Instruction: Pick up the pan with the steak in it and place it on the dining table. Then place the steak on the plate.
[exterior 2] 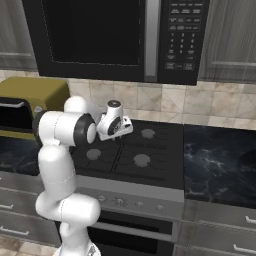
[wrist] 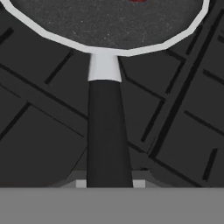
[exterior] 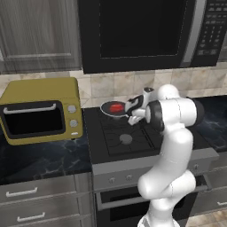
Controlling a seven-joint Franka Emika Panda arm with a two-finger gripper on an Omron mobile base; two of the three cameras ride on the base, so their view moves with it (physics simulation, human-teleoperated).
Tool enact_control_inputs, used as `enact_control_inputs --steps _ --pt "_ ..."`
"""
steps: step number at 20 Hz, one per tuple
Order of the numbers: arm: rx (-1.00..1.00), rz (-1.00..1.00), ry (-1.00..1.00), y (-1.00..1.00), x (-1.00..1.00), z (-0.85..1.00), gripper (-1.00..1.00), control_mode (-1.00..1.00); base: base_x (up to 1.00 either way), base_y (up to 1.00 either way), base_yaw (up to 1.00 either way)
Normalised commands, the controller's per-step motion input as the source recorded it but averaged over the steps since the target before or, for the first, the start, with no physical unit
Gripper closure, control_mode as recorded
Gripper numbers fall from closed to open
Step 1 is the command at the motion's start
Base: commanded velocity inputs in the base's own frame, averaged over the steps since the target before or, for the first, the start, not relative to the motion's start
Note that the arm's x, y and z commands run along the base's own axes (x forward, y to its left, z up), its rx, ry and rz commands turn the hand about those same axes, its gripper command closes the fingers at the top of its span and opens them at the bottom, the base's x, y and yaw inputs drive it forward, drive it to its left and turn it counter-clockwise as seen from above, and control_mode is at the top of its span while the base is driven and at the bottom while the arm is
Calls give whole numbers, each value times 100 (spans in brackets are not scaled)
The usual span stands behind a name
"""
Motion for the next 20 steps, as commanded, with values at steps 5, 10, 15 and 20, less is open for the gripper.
enact_control_inputs --steps 5,10,15,20 --pt "0 8 0 0 -47 70 100 -100 0 0 0" --pt "-4 16 0 -3 -96 43 100 -100 0 0 0" --pt "-4 17 -1 -6 -97 39 100 -100 0 0 0" --pt "-6 19 -2 -8 -92 40 100 -100 0 0 0"
